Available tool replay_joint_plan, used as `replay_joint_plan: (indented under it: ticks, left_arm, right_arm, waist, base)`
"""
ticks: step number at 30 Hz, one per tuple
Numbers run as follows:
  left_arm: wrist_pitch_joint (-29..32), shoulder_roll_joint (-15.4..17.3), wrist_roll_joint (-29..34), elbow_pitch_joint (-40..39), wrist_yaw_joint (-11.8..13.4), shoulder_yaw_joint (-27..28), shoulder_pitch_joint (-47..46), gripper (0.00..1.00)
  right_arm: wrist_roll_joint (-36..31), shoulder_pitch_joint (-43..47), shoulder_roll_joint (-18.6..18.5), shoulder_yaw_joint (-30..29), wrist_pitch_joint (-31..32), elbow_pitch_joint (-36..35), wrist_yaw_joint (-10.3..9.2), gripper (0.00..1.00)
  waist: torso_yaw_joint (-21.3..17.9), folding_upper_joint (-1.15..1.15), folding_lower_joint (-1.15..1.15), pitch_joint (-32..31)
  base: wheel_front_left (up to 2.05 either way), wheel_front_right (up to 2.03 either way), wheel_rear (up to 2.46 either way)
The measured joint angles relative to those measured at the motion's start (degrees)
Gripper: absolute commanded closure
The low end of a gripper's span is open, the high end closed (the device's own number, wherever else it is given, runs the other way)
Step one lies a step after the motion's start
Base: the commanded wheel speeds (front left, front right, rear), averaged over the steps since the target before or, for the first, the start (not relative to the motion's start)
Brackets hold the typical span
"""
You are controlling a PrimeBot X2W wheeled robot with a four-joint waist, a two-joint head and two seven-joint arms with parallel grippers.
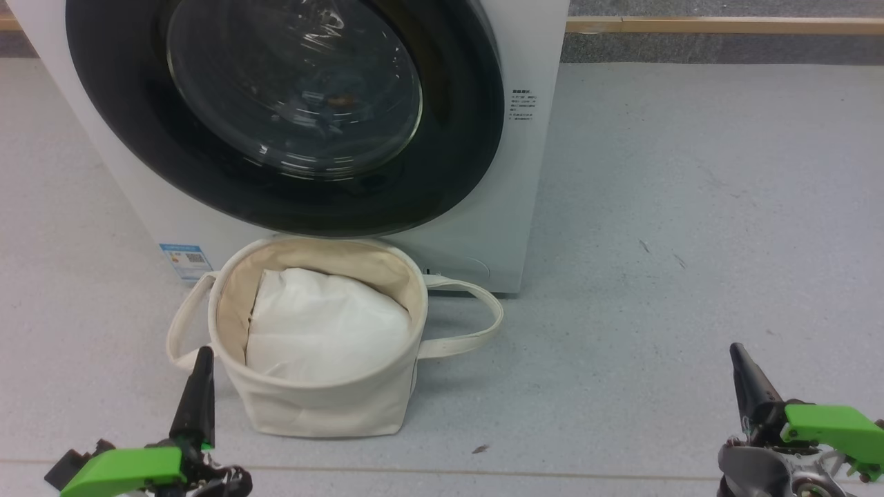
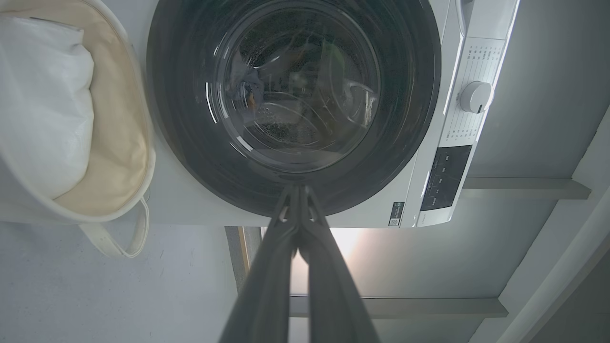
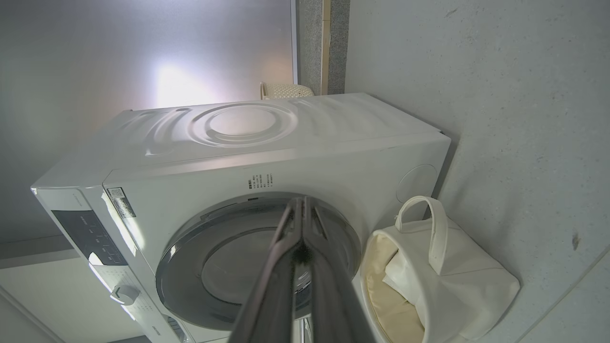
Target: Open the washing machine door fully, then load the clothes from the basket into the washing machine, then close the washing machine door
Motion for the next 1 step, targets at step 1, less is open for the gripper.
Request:
replay_joint_plan:
  ticks: [1]
  left_arm:
    - [0.00,0.00,0.00,0.00,0.00,0.00,0.00,1.00]
  right_arm:
    - [0.00,0.00,0.01,0.00,0.00,0.00,0.00,1.00]
  waist:
    - [0.00,0.00,0.00,0.00]
  base:
    - [0.00,0.00,0.00]
